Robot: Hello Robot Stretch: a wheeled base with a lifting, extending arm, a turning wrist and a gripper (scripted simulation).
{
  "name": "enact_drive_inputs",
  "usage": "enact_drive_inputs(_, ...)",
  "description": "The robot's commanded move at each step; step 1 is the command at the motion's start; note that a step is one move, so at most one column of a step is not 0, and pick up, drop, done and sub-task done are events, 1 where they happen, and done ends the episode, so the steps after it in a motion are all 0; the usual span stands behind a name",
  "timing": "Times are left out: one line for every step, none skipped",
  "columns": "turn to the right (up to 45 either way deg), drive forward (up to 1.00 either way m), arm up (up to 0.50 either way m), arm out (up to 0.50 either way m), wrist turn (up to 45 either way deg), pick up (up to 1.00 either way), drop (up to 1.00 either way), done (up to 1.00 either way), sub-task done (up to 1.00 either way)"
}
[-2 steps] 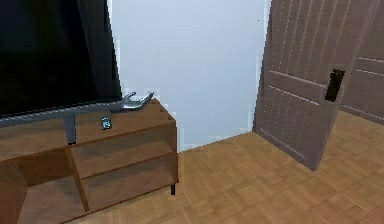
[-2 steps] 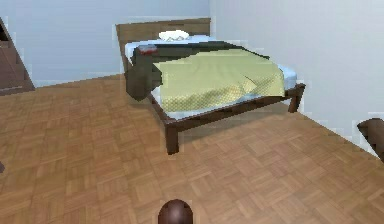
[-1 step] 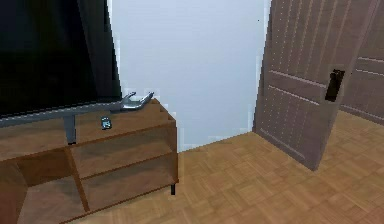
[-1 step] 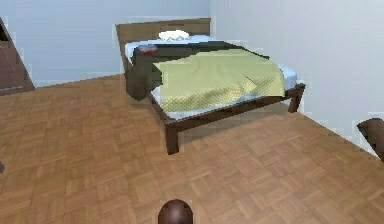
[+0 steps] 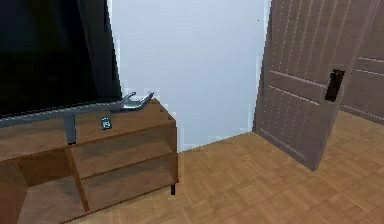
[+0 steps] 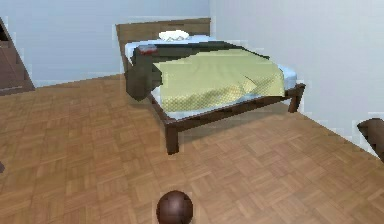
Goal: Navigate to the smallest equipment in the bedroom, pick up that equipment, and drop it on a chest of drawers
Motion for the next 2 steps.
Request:
enact_drive_inputs(0.0,0.00,0.50,0.00,0.0,0.00,0.00,0.00,0.00)
enact_drive_inputs(0.0,0.00,0.38,0.00,0.0,0.00,0.00,0.00,0.00)
